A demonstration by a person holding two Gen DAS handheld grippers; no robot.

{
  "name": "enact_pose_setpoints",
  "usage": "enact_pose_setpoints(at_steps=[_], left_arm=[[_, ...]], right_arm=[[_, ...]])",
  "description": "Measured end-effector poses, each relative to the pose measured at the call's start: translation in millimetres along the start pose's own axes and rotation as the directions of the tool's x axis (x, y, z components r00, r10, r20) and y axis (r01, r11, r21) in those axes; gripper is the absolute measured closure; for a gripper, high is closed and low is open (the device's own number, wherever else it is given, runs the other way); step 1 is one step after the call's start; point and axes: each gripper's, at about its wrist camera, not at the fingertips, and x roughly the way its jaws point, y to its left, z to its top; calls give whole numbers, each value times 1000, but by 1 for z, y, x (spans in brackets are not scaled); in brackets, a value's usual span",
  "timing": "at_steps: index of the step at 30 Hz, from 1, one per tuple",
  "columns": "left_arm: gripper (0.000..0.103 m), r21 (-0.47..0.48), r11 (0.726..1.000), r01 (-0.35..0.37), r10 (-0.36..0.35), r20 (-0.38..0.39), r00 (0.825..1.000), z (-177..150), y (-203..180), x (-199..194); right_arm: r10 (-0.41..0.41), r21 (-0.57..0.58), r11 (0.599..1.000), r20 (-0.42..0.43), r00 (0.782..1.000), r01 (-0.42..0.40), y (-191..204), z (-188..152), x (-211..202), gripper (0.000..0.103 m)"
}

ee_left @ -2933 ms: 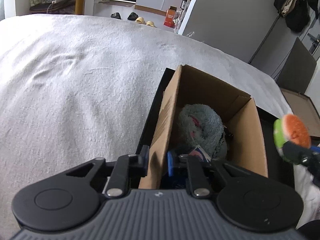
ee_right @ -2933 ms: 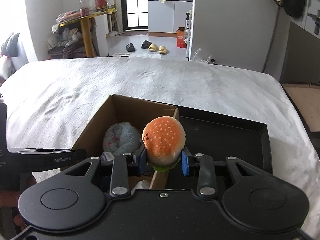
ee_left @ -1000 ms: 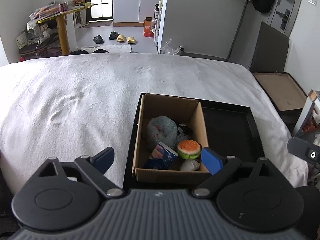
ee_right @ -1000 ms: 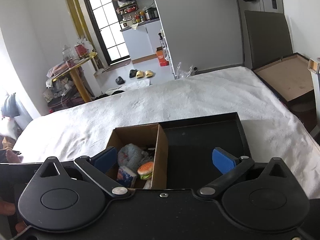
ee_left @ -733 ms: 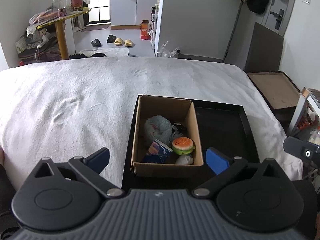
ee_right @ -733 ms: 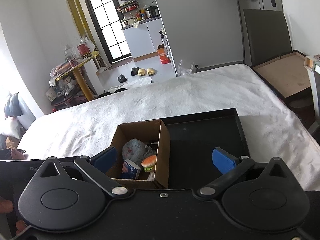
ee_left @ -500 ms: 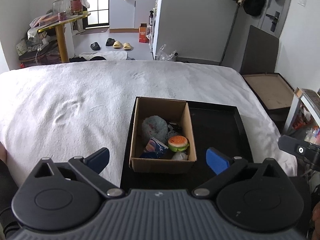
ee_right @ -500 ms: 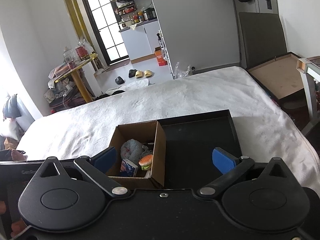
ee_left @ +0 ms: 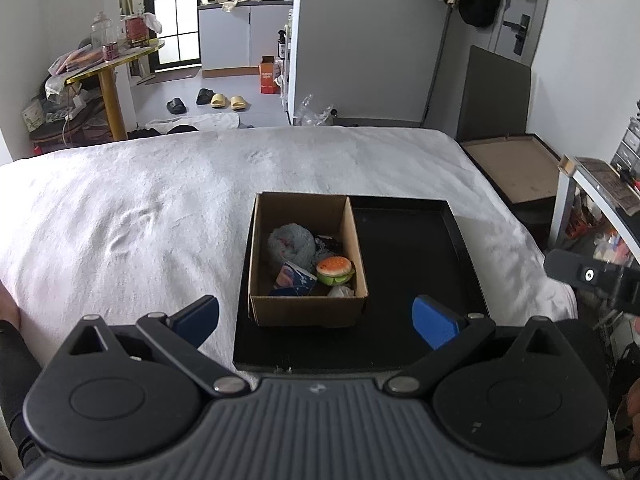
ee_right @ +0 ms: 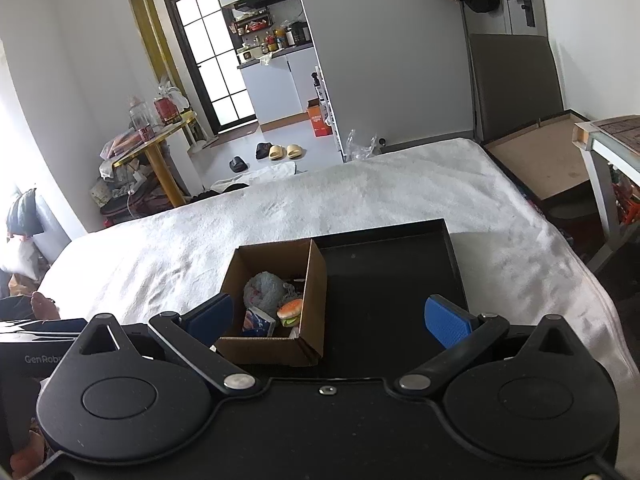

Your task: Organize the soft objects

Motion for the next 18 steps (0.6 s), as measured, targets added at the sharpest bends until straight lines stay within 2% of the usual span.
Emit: enact_pose_setpoints(at_steps=[18], left_arm=[[1, 40, 999, 10, -10, -7, 1000, -15, -3, -15]], right_arm=[[-32, -8, 999, -7, 999, 32, 0, -16, -26, 0]])
